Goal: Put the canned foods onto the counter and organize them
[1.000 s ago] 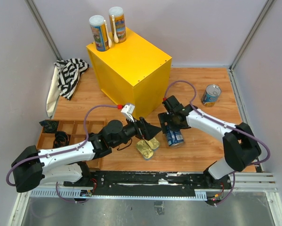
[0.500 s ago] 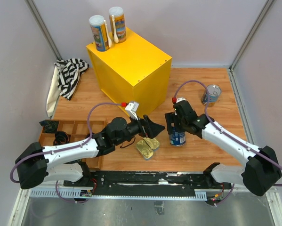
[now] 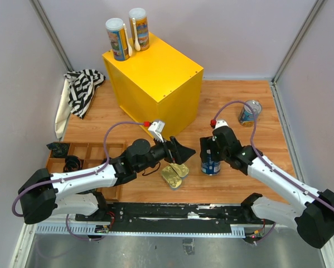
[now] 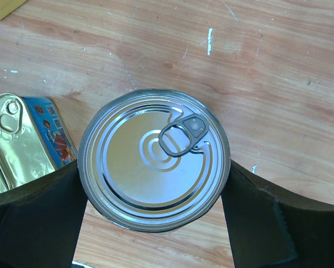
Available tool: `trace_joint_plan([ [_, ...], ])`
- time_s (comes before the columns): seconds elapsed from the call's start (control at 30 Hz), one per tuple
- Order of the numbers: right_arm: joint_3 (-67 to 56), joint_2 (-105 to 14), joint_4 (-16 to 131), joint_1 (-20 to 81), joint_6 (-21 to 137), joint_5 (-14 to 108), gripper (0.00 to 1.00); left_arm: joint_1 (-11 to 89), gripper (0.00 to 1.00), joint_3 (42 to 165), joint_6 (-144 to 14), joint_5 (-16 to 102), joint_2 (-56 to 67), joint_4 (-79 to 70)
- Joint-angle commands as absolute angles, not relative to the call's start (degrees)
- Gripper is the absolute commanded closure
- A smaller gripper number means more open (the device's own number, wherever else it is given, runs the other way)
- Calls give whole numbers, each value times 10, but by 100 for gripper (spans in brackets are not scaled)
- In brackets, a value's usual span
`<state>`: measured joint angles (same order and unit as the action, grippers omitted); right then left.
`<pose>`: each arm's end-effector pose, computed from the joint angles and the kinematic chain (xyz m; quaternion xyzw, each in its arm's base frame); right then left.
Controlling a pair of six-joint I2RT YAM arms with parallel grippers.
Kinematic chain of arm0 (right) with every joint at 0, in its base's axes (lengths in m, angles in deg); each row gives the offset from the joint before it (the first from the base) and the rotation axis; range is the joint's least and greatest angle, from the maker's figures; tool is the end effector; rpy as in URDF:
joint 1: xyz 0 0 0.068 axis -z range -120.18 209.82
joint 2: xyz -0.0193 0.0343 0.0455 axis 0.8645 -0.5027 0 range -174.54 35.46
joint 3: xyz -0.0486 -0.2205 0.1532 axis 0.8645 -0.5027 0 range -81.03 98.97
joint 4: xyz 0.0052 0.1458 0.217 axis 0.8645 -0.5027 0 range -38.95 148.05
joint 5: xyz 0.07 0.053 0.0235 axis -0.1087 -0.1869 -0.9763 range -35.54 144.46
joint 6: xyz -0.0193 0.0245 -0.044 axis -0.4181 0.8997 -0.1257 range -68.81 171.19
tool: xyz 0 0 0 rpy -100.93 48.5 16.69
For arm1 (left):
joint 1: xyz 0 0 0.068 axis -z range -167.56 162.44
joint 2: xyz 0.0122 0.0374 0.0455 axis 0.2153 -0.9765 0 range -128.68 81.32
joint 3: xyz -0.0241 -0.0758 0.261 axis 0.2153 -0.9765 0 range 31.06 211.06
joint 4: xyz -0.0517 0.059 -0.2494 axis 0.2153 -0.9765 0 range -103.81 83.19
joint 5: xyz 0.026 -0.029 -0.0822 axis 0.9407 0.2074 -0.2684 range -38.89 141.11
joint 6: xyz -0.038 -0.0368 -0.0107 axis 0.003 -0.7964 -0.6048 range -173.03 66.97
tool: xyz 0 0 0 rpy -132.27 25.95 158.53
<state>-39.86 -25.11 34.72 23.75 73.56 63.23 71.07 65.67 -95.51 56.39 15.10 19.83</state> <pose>0.1822 0.1260 0.2446 -0.0785 0.9106 0.1339 0.3830 0.1395 -0.2227 0.2683 0.0726 0.7334 -0.4998 0.4551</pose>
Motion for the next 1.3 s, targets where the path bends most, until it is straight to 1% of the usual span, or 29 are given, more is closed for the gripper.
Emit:
trace_joint_plan([
  [0.0,-409,-211,419,248,755,621,25,714,1,654,-949,566,156,215],
  [0.23,-444,-183,413,236,777,609,19,714,1,650,-936,558,144,231],
  [0.47,-497,-130,409,213,797,622,16,714,1,634,-938,556,143,249],
  [0.53,-504,-113,403,210,800,626,13,714,1,635,-939,555,141,246],
  [0.77,-524,-70,388,205,809,633,11,715,1,649,-931,539,128,234],
  [0.83,-526,-65,385,204,809,633,5,714,1,652,-927,536,126,233],
  [0.9,-524,-62,378,202,808,633,2,715,1,653,-924,534,124,231],
  [1.27,-509,-10,338,201,806,658,1,714,1,676,-905,521,106,216],
])
